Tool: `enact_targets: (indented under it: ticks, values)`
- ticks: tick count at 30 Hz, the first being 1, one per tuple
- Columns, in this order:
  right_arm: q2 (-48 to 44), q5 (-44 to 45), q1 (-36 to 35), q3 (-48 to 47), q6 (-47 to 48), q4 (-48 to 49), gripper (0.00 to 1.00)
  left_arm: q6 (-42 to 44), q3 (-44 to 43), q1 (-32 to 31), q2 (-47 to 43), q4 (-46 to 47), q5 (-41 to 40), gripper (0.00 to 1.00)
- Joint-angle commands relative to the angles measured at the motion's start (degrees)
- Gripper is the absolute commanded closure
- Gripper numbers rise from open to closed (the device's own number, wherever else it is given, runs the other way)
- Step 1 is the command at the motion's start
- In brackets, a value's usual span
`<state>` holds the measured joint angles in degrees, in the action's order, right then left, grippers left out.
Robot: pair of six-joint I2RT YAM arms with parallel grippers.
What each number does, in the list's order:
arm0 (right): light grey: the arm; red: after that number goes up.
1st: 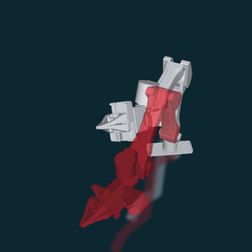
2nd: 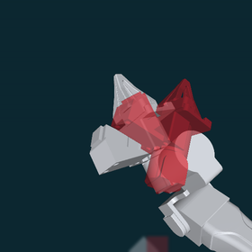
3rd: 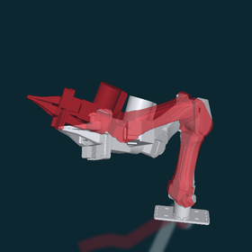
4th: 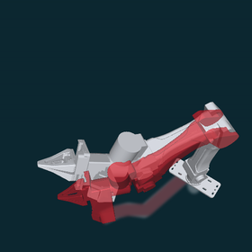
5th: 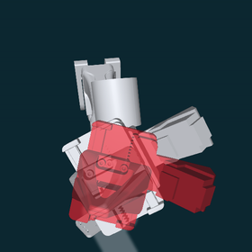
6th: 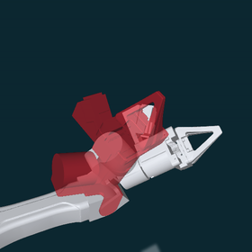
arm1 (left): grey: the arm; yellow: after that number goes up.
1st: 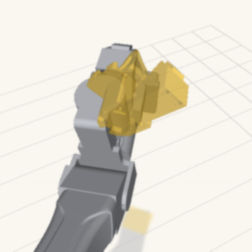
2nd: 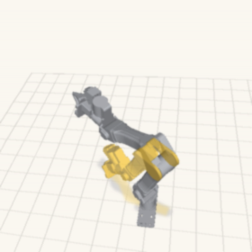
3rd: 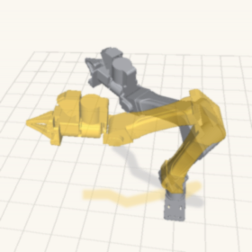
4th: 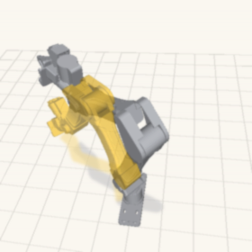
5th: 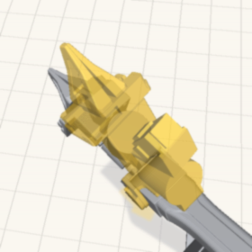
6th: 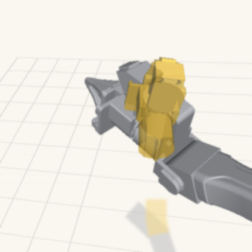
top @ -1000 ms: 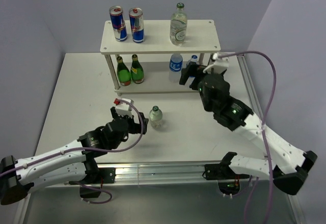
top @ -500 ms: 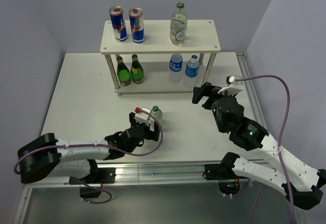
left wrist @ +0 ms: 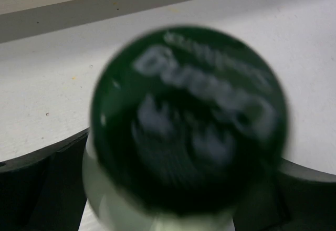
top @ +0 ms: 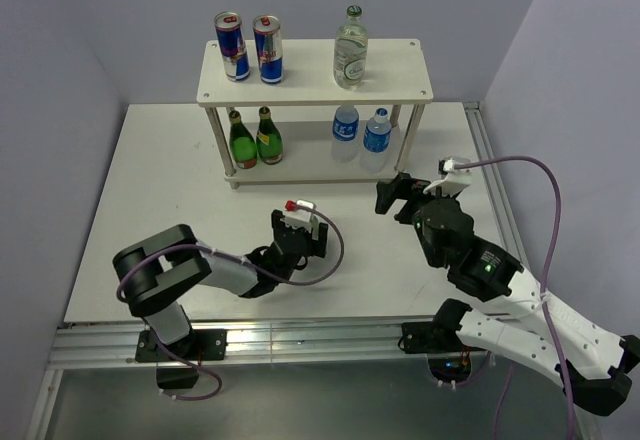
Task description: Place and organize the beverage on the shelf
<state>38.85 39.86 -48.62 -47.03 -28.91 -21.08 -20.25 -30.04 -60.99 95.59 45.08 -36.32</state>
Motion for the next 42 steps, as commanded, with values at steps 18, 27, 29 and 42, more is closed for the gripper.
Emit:
enact_targets:
  ticks: [18,27,29,42]
  values:
    - [-2.5,7.7,-0.3,2.7,-1.9,-0.3,0.0,1.5,-37.5,-0.4,-7.5,-38.7,-3.9,1.0]
    - [-5.6,11.4,-0.2,4.2,-3.2,-1.3,0.0,8.0,-79.3,2.6,5.6,-58.7,4.4,1.0]
    - [-6.0,12.3,-0.2,4.6,-3.1,-1.3,0.0,8.3,-86.3,4.0,8.8,-62.7,7.1,1.0]
    - [-8.7,13.0,-0.1,7.1,-2.8,0.0,0.0,11.0,-109.3,11.2,21.1,-58.8,18.4,1.0]
